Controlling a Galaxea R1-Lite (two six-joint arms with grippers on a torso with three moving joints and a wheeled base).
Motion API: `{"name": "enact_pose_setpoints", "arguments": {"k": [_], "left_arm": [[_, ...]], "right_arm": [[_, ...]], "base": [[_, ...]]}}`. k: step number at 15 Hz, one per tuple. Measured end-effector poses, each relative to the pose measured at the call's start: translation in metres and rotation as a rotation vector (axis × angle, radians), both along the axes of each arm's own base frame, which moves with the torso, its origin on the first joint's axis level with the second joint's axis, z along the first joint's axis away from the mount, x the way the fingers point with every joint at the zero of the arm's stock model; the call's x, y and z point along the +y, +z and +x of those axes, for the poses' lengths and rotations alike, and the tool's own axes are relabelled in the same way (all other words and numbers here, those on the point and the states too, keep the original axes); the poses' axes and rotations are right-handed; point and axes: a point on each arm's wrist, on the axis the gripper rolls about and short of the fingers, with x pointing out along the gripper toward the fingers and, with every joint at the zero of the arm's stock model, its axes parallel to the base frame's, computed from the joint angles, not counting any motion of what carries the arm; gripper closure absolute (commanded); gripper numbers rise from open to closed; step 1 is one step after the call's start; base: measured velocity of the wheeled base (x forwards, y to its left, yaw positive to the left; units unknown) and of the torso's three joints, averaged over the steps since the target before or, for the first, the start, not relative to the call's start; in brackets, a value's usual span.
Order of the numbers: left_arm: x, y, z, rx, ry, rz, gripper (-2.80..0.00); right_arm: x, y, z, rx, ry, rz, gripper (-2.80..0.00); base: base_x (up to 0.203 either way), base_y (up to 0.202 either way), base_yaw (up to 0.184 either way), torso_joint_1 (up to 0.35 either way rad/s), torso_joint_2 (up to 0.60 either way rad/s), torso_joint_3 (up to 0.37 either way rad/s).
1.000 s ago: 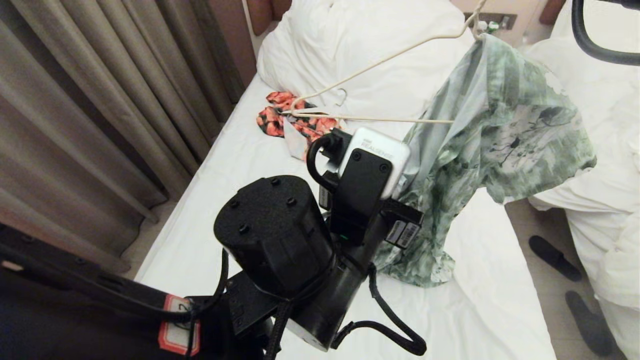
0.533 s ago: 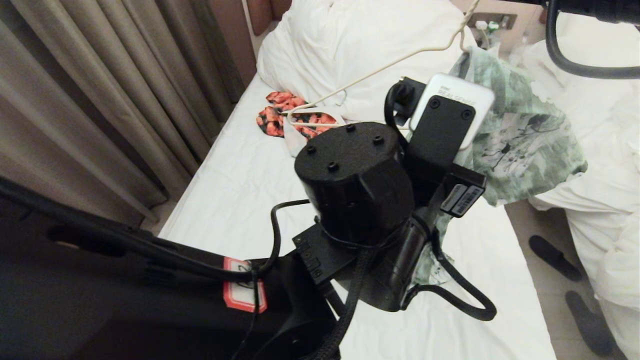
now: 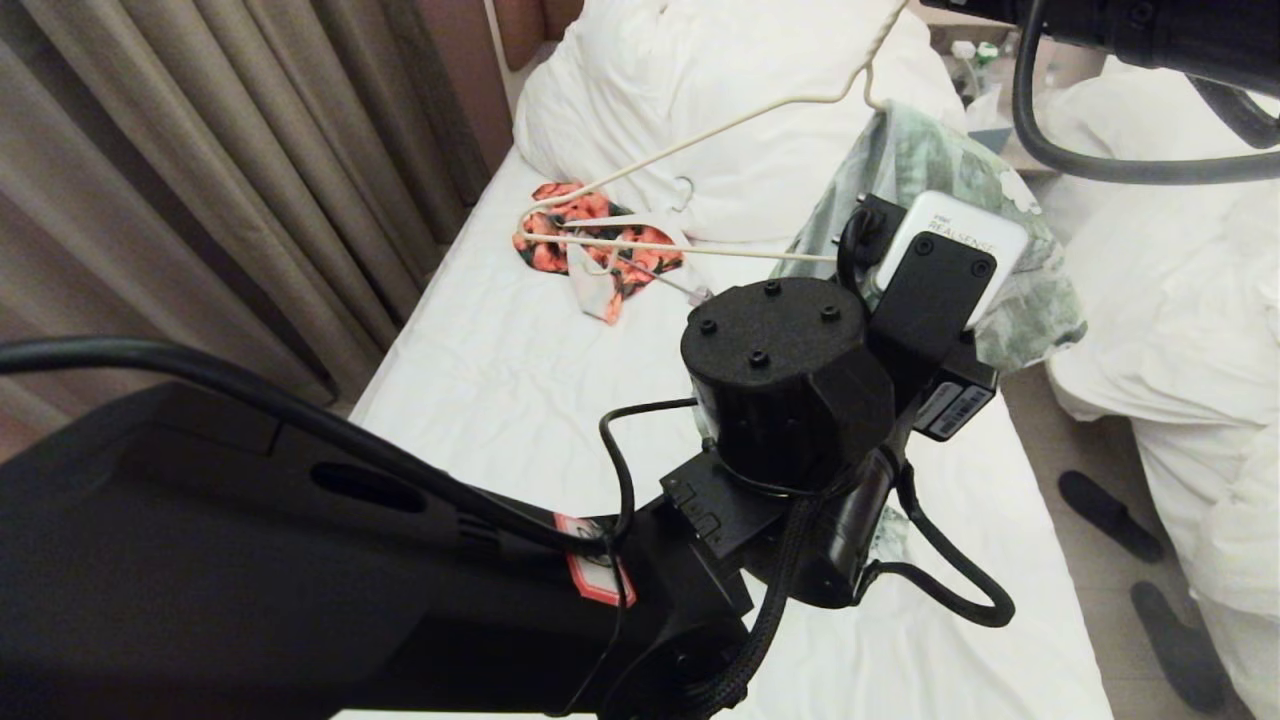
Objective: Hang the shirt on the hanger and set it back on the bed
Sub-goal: Take the clothes hanger out of the clothes
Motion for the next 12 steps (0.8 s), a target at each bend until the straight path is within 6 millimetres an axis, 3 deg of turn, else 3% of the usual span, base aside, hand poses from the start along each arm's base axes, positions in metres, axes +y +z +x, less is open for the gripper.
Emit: {"name": "enact_pose_setpoints", "arguments": {"k": [9, 12], "left_arm": [[0.021, 0.002, 0.036, -0.059, 0.047, -0.055, -2.8], [0.023, 0.003, 0.038, -0.072, 0.05, -0.077, -2.8]], "right_arm": [[-0.001, -0.004, -0.001, 0.047, 0.053, 0.052, 0.0], [-0.002, -0.005, 0.0, 0.058, 0.07, 0.077, 0.0]], "base": [[0.0, 0.0, 0.0, 0.0, 0.0, 0.0], [0.0, 0.0, 0.0, 0.0, 0.0, 0.0]]}}
